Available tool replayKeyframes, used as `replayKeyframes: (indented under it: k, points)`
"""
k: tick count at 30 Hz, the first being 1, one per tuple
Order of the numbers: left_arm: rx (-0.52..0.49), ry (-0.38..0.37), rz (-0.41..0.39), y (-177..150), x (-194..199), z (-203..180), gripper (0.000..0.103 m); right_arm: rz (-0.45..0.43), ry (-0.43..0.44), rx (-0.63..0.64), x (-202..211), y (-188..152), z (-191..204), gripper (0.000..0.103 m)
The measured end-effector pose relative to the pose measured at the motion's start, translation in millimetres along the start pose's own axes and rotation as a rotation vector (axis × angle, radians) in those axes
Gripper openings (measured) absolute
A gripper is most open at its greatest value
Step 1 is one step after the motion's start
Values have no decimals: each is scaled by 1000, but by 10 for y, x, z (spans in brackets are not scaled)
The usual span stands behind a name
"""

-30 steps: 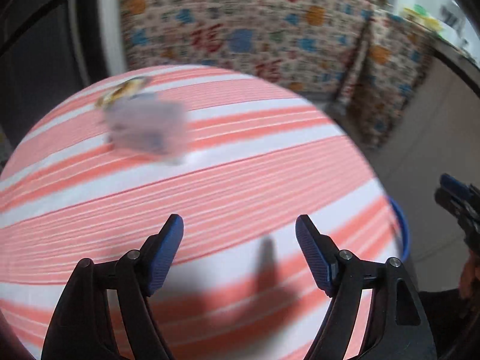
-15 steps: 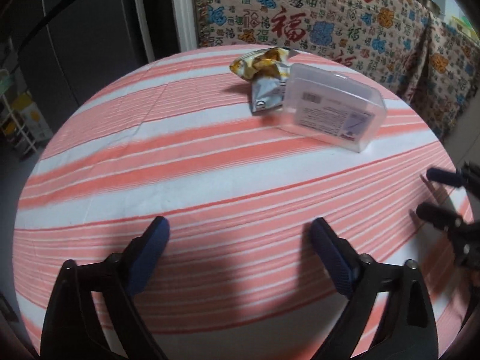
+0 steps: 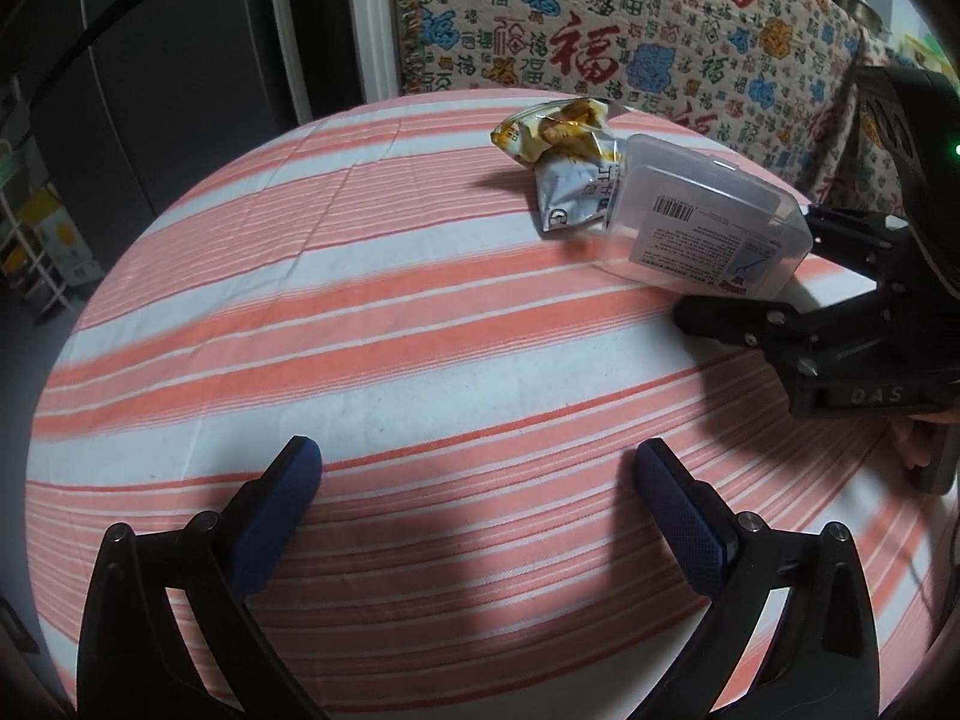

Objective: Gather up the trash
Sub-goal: 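Grasp the clear plastic box with the right tool while the left tool grasps the gold snack wrapper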

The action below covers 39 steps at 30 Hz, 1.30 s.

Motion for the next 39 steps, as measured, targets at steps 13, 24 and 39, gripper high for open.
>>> replayKeyframes:
  k: [13, 24, 39]
  points:
    - [-30, -20, 6, 233, -200, -244, 103, 33, -183, -229, 543, -701, -167, 34]
    - [-50, -36, 11, 975, -832, -849, 103, 54, -267, -313, 628, -838, -177, 34]
    - [-73, -134, -6, 476, -302, -770, 45, 27, -255, -397, 755, -964, -176, 34]
Point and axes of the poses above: each gripper's, at about its wrist camera, not at the fingertips, and x roughly against the way its jaws point, z to its left, y to its top, the point moved 10 cm from there along -x, roughly the way its jaws point, and after that the axes turned 14 degrees about x, right-handed, at the moved point
